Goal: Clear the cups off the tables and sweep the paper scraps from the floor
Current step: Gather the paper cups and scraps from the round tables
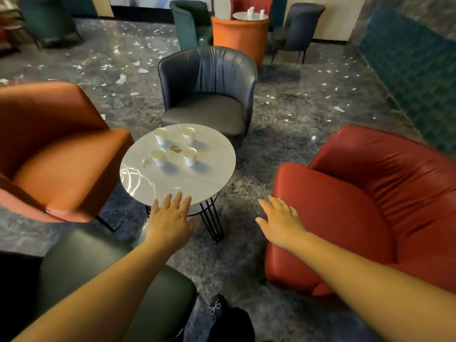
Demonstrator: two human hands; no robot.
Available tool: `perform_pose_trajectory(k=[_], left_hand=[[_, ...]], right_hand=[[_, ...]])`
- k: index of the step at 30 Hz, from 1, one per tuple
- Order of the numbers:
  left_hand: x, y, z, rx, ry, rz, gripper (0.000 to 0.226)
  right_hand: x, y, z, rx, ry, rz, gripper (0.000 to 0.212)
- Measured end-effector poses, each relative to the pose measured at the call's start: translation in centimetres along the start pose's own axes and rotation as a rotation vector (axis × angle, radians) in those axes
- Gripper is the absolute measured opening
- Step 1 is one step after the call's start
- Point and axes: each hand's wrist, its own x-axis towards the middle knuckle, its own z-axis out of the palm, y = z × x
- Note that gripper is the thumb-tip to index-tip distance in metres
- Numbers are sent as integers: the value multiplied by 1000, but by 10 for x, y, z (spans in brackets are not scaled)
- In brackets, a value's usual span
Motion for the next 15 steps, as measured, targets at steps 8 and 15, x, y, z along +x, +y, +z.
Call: perform_pose_trajectory(k=[8, 15], left_hand=[[108, -61, 4, 0, -24, -89, 63], [166, -96, 1, -3, -20, -125, 63]], right_hand=[[123, -43, -29, 7, -4, -37, 60], [199, -75, -34, 10, -30, -93, 59]])
